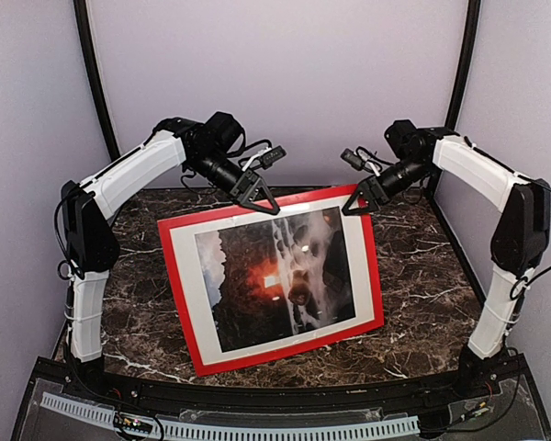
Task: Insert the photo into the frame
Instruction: Turn over the photo frame at the center of the board, then place the photo frame at the center of the board.
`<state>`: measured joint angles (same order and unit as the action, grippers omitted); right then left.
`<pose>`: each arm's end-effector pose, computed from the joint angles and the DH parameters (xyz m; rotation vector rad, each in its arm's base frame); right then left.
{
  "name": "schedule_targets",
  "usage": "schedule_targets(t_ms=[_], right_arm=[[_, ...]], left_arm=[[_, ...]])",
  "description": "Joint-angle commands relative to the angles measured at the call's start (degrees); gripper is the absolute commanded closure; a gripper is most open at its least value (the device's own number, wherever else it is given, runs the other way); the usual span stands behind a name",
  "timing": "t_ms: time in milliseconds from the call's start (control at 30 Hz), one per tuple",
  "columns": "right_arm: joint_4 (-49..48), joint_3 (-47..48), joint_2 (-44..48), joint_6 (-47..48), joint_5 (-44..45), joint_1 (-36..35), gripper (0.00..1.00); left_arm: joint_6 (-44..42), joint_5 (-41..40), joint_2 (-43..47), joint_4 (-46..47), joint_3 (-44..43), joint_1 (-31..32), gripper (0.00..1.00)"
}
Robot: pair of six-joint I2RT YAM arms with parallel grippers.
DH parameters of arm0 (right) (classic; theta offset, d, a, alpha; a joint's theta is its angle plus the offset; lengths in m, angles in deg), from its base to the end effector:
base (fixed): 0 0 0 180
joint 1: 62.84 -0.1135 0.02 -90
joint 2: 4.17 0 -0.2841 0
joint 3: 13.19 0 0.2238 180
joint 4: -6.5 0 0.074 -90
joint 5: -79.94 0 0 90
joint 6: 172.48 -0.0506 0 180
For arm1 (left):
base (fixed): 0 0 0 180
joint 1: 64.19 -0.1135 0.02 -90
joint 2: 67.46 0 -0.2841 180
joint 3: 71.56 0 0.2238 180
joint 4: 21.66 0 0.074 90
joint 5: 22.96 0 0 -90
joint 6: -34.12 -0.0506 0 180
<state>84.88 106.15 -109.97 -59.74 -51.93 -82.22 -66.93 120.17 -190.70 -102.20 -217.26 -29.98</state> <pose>0.3307 0.1521 0.3382 -1.1106 2.2832 0.9508 0.3392 -0.2796 0.3480 1.2734 2.1389 -1.3485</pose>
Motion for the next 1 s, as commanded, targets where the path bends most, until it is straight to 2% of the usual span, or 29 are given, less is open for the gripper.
schedule_targets(t_ms=[0, 233, 467, 567, 633, 700, 800, 833, 967], right_arm=[[-4.1, -5.4, 3.3, 2.5, -8.3, 2.6, 0.24], [-5.2, -5.3, 2.6, 3.7, -14.0, 3.3, 0.36], [-5.1, -3.8, 0.5, 4.7, -19.2, 4.3, 0.54], [-5.3, -4.1, 0.5, 5.0, -21.2, 5.1, 0.63], [-5.8, -4.8, 0.7, 4.9, -22.5, 5.8, 0.73], [-6.9, -5.7, 1.1, 3.9, -23.8, 6.7, 0.86], [-9.2, -7.6, 2.3, 1.9, -24.5, 7.6, 1.00], [-10.3, -8.9, 2.8, 0.7, -24.5, 7.9, 1.00], [-19.0, -14.2, 6.0, -8.2, -23.6, 9.7, 1.00]], left_arm=[[-4.3, 4.0, 2.0, 2.0, -0.5, -0.3, 1.00], [-4.5, 4.1, 2.1, 2.0, 0.1, -0.3, 1.00], [-4.2, 3.8, 2.0, 2.7, 1.2, -0.4, 1.00], [-3.8, 3.3, 2.0, 3.0, 1.8, -0.5, 1.00], [-3.1, 3.1, 2.0, 3.5, 2.2, -0.9, 0.98], [-2.1, 3.3, 2.0, 4.3, 2.5, -1.5, 0.92], [-0.7, 3.8, 2.1, 5.6, 2.7, -2.6, 0.72], [0.1, 3.8, 2.1, 6.3, 2.7, -2.9, 0.62], [3.8, 1.1, 2.5, 9.6, 2.5, -4.5, 0.35]])
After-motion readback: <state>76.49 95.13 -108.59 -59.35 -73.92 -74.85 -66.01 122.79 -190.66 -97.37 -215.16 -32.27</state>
